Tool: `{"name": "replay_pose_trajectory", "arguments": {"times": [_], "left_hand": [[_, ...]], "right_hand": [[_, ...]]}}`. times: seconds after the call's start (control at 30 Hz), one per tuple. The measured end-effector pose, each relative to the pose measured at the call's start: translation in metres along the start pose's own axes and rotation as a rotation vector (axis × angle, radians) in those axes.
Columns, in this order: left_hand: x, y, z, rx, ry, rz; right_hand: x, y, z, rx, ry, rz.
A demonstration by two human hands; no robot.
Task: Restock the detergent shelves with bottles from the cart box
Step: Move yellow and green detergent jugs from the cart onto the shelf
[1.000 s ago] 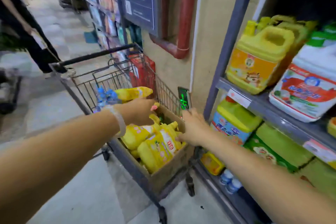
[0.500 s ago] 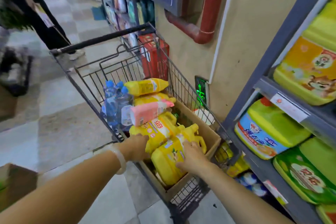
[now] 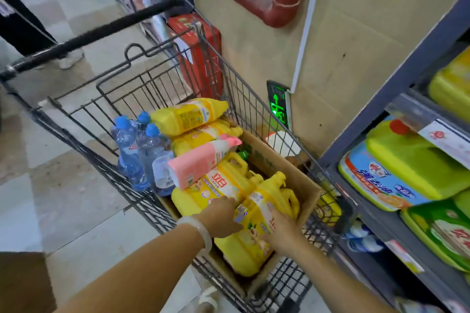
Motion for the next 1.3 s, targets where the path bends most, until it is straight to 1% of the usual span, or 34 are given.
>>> {"name": "replay_pose_trajectory", "arguments": {"times": [0.07,0.17,0.27,0.33,0.4,0.47,0.53,0.57,0.67,0.73,0.8,0.87,0.93,1.03,1.13,1.2,1.3], "left_hand": [[0.011,-0.003,-0.004,-0.002,0.046,0.0],[0.025,0.001,-0.015,0.003,0.099,0.075],[0.041,0.006,-0.027,0.09,0.115,0.086],[0.048,0.013,-0.031,0.159,0.083,0.1],[0.054,0.02,-0.032,0.165,-0.001,0.086],[0.055,0.022,-0.027,0.089,-0.122,0.013],[0.055,0.024,-0.026,0.043,-0.145,-0.039],[0.056,0.027,-0.026,0.028,-0.148,-0.047],[0.051,0.035,-0.028,0.009,-0.162,-0.037],[0.048,0.039,-0.028,-0.073,-0.188,-0.035],[0.049,0.04,-0.027,-0.149,-0.148,-0.023],[0.05,0.037,-0.024,-0.177,-0.122,-0.007],[0.048,0.035,-0.026,-0.135,-0.085,0.022],[0.048,0.035,-0.029,-0.136,-0.062,0.045],[0.053,0.04,-0.024,-0.343,-0.116,0.088],[0.052,0.037,-0.019,-0.445,-0.126,0.08],[0.051,0.031,-0.011,-0.576,-0.126,0.088]], "right_hand": [[0.007,0.009,-0.006,0.065,0.056,-0.029],[0.011,0.018,-0.008,0.153,0.095,-0.108],[0.014,0.024,-0.01,0.222,0.14,-0.198],[0.016,0.028,-0.013,0.246,0.14,-0.238],[0.018,0.034,-0.018,0.323,0.163,-0.251],[0.019,0.043,-0.027,0.513,0.183,-0.21],[0.02,0.051,-0.037,0.667,0.185,-0.194],[0.017,0.051,-0.039,0.702,0.196,-0.207],[0.013,0.045,-0.045,0.694,0.268,-0.277],[0.012,0.043,-0.048,0.673,0.309,-0.322],[0.012,0.042,-0.047,0.675,0.317,-0.349],[0.011,0.042,-0.046,0.654,0.317,-0.351],[0.008,0.042,-0.047,0.636,0.325,-0.347],[0.004,0.043,-0.05,0.666,0.317,-0.326],[-0.003,0.046,-0.051,0.744,0.316,-0.253],[-0.008,0.045,-0.045,0.747,0.31,-0.214],[-0.017,0.038,-0.039,0.755,0.331,-0.204]]}}
Point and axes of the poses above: each hand's wrist, its own x-axis towards the middle knuckle, its own y-axis out of the palm, z = x × y, the point moved 6 cm from there along x, towards the middle knuckle, and after that the axes turned 2 degrees about y, right-handed, at the moved point
